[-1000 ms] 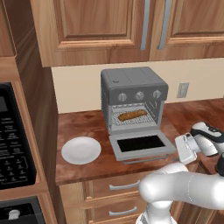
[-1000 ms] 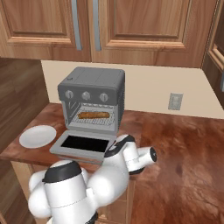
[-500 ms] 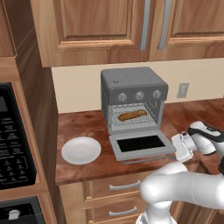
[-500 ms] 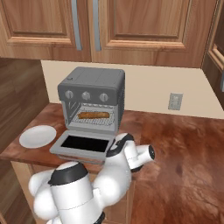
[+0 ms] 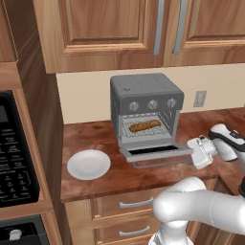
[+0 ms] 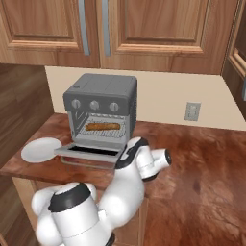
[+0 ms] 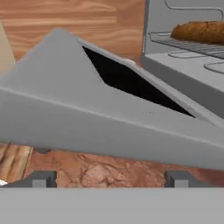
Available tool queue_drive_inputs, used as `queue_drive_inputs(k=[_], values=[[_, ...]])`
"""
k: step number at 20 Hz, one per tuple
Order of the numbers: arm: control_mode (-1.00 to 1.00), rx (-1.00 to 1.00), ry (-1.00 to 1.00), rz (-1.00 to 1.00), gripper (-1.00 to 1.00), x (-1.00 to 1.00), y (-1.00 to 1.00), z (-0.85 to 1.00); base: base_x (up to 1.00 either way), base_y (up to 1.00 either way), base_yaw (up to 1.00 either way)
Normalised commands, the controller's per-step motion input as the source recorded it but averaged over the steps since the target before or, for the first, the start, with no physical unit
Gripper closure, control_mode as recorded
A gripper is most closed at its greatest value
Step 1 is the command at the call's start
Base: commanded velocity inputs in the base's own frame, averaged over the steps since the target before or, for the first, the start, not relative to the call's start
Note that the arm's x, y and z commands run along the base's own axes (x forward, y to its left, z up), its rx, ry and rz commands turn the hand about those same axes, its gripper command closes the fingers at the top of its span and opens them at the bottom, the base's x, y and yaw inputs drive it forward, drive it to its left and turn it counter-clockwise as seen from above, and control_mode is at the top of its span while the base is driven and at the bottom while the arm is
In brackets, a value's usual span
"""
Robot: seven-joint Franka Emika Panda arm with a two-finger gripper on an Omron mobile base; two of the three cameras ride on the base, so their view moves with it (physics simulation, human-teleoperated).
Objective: Pull the toaster oven rack outwards. Pick up the baguette from the plate and place it on the toaster oven rack. Close the toaster oven door fully and set the temperature to the lowest setting.
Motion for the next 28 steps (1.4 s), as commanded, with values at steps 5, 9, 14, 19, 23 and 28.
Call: queue_drive_inputs(k=[5,9,14,19,23,28], values=[[-1.00,0.01,0.00,-0.15,-1.00,0.24,0.87,0.69,0.00,0.00,0.00],[-1.00,0.05,0.00,-0.19,-1.00,0.26,0.89,0.51,0.00,0.00,0.00],[-1.00,0.09,0.00,-0.23,-1.00,0.36,0.86,0.56,0.00,0.00,0.00],[-1.00,0.10,0.00,-0.27,-1.00,0.35,0.68,0.75,0.00,0.00,0.00],[-1.00,0.02,0.00,-0.36,-1.00,0.38,0.66,0.60,0.00,0.00,0.00],[-1.00,0.00,0.01,-0.25,-1.00,0.42,0.33,0.20,0.00,0.00,0.00]])
